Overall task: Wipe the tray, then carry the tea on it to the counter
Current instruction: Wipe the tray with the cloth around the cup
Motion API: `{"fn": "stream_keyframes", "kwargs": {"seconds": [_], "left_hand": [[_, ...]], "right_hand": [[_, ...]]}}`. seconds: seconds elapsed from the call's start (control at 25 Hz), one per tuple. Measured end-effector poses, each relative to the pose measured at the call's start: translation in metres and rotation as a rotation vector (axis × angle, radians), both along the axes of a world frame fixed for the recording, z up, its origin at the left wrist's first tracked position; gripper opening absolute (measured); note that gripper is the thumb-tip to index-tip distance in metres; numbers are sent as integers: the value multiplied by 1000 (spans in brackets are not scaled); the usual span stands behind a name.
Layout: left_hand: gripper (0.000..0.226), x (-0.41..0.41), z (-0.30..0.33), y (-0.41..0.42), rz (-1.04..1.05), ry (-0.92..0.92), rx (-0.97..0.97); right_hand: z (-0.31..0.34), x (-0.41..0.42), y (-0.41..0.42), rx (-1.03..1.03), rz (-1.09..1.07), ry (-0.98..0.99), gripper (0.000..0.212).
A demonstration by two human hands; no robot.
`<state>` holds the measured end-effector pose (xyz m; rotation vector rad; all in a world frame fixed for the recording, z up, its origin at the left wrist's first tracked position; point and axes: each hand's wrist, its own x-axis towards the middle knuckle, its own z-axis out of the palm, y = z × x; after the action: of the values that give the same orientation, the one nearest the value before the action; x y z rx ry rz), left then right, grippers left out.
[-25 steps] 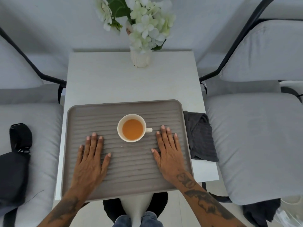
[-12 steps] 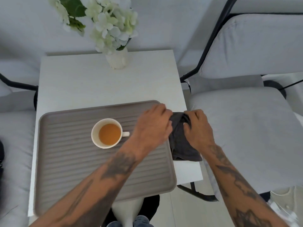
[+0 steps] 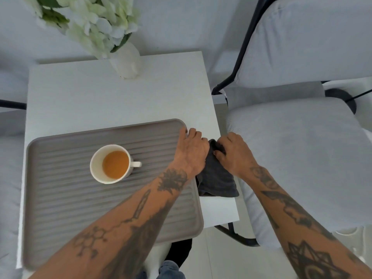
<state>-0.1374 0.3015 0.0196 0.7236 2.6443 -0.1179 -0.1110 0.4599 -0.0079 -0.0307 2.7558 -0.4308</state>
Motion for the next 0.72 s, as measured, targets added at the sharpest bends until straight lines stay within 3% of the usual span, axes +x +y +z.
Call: {"fn": "stream_keyframes", "kwargs": {"seconds": [0.28, 0.36, 0.48, 0.6, 0.72], "left_hand": [[35, 17, 18, 1, 90, -72, 302], [33, 26, 33, -5, 177, -178, 482], [31, 44, 61, -22, 355, -316, 829], [41, 68, 87, -62, 326, -226, 1014], [43, 89, 106, -119, 235, -127, 1020]], "right_hand": [[46, 14, 6, -33, 85, 23, 14], [67, 21, 13, -71, 78, 30, 9], [111, 38, 14, -121, 111, 96, 26], [155, 55, -8, -206, 148, 169, 27], [173, 62, -42, -297, 197, 149, 19]]}}
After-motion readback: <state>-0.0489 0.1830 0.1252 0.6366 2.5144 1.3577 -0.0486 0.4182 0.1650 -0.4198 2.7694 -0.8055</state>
